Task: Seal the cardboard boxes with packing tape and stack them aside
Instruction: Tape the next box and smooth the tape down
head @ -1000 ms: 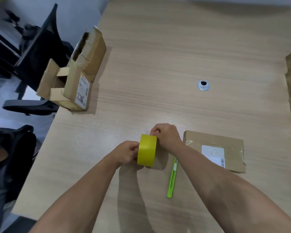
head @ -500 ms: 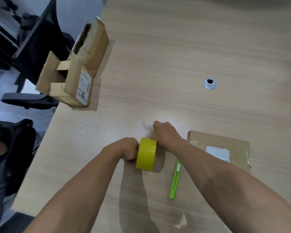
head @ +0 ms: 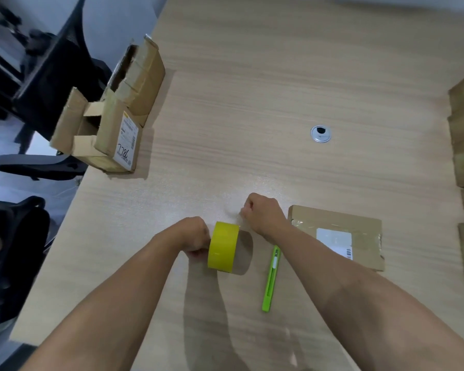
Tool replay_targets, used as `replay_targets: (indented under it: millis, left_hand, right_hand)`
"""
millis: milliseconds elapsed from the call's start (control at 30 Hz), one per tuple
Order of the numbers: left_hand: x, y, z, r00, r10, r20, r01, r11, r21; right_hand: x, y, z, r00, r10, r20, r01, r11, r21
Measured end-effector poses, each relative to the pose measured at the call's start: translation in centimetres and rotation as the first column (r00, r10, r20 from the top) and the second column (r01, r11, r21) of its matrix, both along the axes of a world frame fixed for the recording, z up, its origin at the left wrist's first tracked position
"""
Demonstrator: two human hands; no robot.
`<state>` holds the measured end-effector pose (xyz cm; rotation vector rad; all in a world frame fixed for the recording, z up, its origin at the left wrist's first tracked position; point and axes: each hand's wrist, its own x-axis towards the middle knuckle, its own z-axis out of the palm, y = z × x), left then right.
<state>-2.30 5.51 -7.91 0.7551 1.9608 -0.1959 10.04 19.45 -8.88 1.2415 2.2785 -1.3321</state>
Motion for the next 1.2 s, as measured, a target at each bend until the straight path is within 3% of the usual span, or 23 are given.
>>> replay_targets:
  millis: [100,200,267,367,467,567,633,767,967,1100,1200]
  left_hand:
    - [-1.6,1.0,2.0,0.981,0.047,-0.189,-0.026,0.993,0.114]
    - [-1.7,3.8,4.0,0.879,0.327,-0.348,-0.127,0.862,0.491]
    - [0.8,6.4,5.4,0.857,0.432,-0.281,-0.133,0.712,0.690]
    - [6.9,9.7,6.5,0.914,0.381,-0.136,-0.120,0.576,0.809]
    - [13.0,11.3,3.9,0.971,0.194,-0.138,-0.012,0.619,0.786]
    - [18.0,11.7,0.5,0.957,-0.097,-0.272,0.257,0.714,0.651]
    - [20.6,11.4,-1.3,0.932,-0.212,-0.294,0.346,0.762,0.548]
    - [21.7,10.3,-3.0,0.952,-0.191,-0.238,0.289,0.816,0.502]
    - [20.7,9.2,-3.8,0.903,-0.246,-0.354,0.395,0.801,0.450]
    - [19.6,8.0,-3.8,0.874,-0.277,-0.398,0.447,0.780,0.438]
    - [20.7,8.1,-3.7,0.857,-0.230,-0.461,0.423,0.825,0.375]
  right_hand:
    - [2.7,1.4,2.0,0.994,-0.075,-0.079,0.079,0.996,0.041]
    - [5.7,3.1,3.0,0.963,-0.230,-0.142,0.244,0.966,0.087]
    - [8.0,4.4,2.7,0.944,-0.296,-0.143,0.319,0.930,0.181]
    - [11.9,5.8,2.0,0.927,-0.365,-0.090,0.374,0.870,0.322]
    - [15.6,6.1,1.0,0.943,-0.333,-0.001,0.307,0.867,0.393]
    - [18.2,5.6,-1.8,0.987,-0.093,0.130,0.027,0.900,0.436]
    - [19.8,4.8,-3.3,0.986,0.023,0.164,-0.098,0.879,0.466]
    - [21.8,4.8,-4.3,0.986,0.113,0.124,-0.160,0.855,0.494]
    - [23.9,5.5,-4.8,0.933,0.332,0.142,-0.356,0.782,0.511]
    - [24.0,5.6,-5.0,0.956,0.261,0.131,-0.289,0.781,0.554]
    - [23.4,5.0,-4.8,0.964,0.227,0.137,-0.264,0.794,0.547]
